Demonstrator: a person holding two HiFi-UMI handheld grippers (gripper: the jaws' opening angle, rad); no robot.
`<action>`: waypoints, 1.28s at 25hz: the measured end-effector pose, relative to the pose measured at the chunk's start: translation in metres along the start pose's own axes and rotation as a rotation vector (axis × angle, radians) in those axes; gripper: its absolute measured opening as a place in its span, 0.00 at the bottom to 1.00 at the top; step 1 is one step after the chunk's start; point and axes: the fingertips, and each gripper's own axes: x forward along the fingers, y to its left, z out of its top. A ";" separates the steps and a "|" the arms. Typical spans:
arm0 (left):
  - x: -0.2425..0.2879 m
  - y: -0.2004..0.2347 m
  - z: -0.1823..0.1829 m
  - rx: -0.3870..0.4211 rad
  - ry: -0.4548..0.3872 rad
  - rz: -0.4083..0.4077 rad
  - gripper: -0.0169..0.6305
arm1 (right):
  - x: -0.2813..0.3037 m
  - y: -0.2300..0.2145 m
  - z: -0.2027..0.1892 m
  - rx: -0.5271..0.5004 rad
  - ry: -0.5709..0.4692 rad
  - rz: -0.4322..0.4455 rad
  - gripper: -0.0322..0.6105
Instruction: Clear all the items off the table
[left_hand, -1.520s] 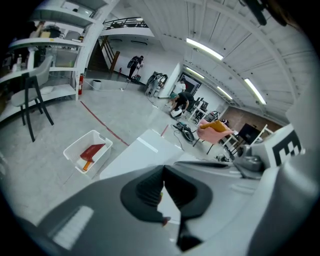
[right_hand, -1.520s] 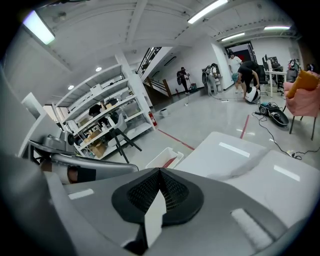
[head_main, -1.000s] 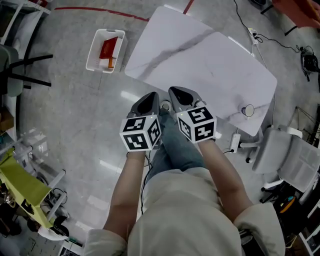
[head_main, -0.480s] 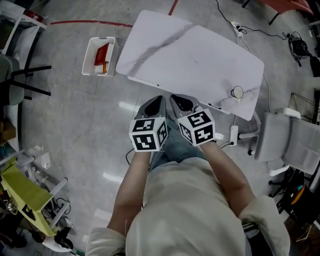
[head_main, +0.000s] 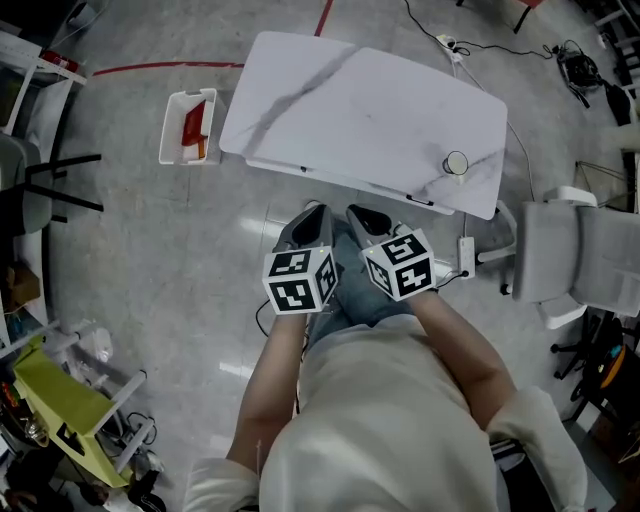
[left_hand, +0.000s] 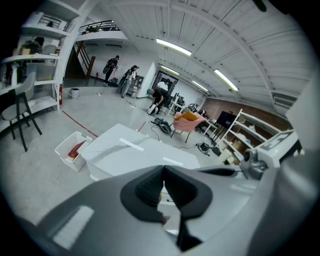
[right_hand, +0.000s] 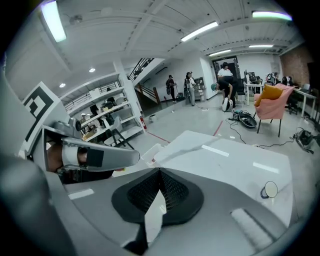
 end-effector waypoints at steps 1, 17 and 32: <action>-0.001 -0.003 -0.002 -0.001 0.002 -0.002 0.04 | -0.005 -0.002 -0.001 0.005 -0.005 -0.006 0.05; 0.041 -0.079 0.001 0.064 0.046 -0.069 0.04 | -0.064 -0.087 -0.003 0.121 -0.074 -0.119 0.05; 0.136 -0.148 -0.005 0.077 0.107 -0.063 0.04 | -0.084 -0.206 -0.028 0.162 -0.038 -0.186 0.05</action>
